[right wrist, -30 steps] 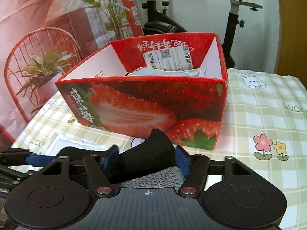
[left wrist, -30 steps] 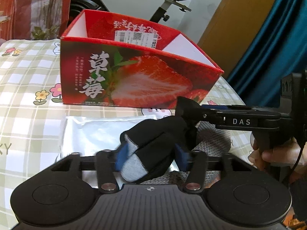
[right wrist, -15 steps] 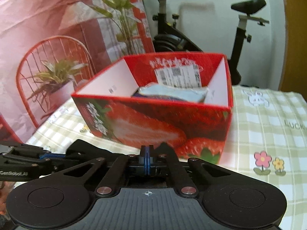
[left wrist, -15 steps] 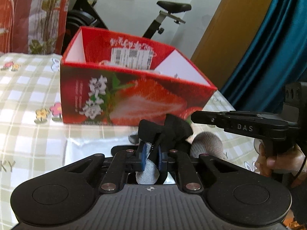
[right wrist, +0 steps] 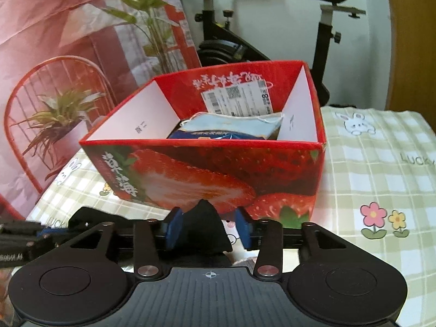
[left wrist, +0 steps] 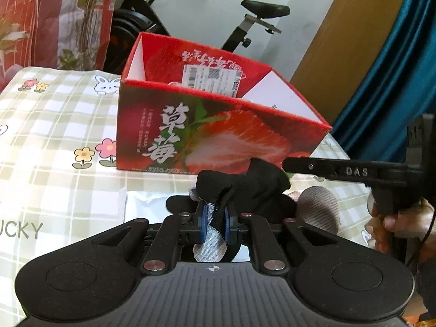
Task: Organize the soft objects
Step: 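Lift the glove with the left gripper and carry it over the red box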
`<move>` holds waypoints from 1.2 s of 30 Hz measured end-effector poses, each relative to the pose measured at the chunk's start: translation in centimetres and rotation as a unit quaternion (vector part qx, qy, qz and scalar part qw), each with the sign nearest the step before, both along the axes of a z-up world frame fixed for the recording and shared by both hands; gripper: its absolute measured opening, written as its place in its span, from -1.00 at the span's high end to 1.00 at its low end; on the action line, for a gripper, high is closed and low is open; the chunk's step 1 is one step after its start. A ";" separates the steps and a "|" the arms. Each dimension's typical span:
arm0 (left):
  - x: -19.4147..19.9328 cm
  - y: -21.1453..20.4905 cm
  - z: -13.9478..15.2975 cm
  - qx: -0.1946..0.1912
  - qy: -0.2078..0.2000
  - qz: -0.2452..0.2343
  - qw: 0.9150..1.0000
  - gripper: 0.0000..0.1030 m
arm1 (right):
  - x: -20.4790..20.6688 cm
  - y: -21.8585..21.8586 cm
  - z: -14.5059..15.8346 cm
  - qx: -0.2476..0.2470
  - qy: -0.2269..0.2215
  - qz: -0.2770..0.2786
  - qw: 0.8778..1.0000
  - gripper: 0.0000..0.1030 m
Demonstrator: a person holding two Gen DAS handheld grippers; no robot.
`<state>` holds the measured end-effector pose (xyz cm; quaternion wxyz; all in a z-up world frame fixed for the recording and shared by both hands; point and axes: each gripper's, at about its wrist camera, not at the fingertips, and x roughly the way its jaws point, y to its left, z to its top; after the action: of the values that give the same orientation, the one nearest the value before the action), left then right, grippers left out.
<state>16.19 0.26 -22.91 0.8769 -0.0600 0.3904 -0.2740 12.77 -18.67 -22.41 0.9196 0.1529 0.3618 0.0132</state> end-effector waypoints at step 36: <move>1.3 1.3 5.6 -0.014 -0.086 0.036 0.996 0.74 | 0.4 0.7 6.2 0.051 -0.068 0.046 0.995 0.63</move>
<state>17.46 1.57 -17.31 0.9155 -0.0625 0.3072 -0.2520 13.14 -17.95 -16.16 0.9316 0.1812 0.3037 0.0837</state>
